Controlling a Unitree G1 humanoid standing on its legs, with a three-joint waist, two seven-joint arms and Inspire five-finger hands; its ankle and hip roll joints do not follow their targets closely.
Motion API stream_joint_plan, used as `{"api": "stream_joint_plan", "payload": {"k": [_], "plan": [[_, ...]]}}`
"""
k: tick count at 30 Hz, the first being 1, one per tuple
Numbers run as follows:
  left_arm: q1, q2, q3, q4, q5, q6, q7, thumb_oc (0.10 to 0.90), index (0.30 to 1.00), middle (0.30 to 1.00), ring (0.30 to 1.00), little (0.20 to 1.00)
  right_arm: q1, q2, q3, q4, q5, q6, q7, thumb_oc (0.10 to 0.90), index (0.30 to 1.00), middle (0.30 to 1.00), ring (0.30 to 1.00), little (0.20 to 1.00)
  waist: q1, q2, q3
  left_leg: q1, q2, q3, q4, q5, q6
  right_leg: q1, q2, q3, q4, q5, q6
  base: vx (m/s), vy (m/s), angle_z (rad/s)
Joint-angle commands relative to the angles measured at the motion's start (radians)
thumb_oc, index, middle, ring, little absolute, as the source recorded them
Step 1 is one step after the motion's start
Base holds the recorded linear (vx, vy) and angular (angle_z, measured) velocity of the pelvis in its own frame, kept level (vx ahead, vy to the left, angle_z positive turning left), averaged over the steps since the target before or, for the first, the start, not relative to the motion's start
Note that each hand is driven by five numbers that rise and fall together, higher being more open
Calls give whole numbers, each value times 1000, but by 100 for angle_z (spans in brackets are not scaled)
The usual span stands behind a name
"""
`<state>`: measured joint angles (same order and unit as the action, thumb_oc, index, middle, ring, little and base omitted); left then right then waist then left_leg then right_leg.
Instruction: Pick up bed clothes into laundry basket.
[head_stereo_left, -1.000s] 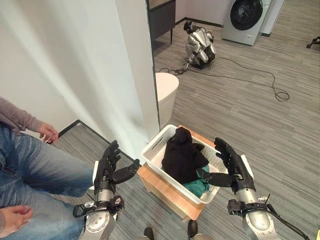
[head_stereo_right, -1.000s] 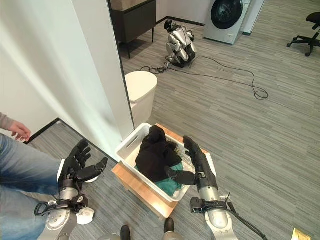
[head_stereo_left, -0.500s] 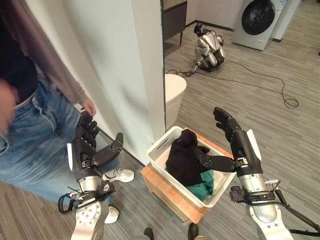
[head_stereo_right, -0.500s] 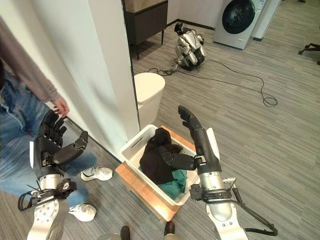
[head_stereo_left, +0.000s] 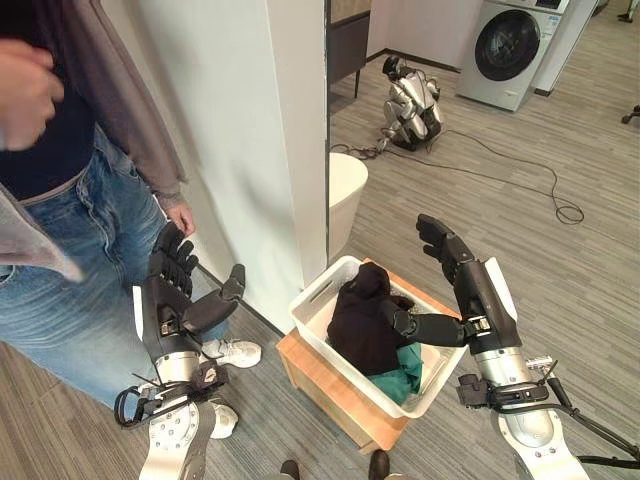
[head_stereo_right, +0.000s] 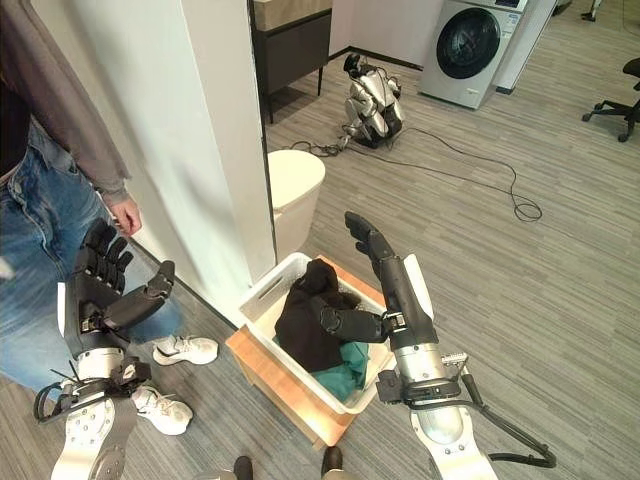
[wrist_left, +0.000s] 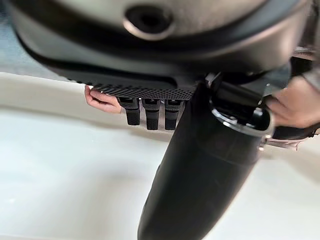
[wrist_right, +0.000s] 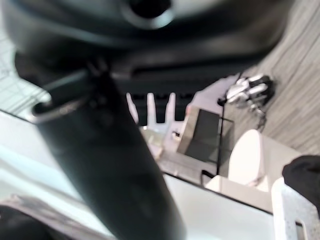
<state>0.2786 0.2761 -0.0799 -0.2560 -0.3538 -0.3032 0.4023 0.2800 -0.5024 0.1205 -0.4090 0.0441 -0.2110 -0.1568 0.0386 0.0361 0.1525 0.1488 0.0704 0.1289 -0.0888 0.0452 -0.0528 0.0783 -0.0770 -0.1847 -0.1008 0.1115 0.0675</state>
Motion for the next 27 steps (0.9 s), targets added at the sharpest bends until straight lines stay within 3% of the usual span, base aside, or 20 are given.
{"api": "stream_joint_plan", "payload": {"k": [1,27], "plan": [[-58,84,5,-94,10,-143,-30,800,900,900,900,900,-53,-30,-12,-144,4,-136,-22,800,900,900,900,900,6,-31,-77,1,41,-5,2,-61,-25,126,-105,-44,47,-170,93,0,0,0],[-56,74,-4,-88,-17,-140,-54,800,900,900,900,900,-10,-13,-20,-138,-2,-138,-26,800,900,900,900,900,-15,-37,-77,1,36,1,2,-70,-19,116,-106,-31,43,-158,95,0,0,0]]}}
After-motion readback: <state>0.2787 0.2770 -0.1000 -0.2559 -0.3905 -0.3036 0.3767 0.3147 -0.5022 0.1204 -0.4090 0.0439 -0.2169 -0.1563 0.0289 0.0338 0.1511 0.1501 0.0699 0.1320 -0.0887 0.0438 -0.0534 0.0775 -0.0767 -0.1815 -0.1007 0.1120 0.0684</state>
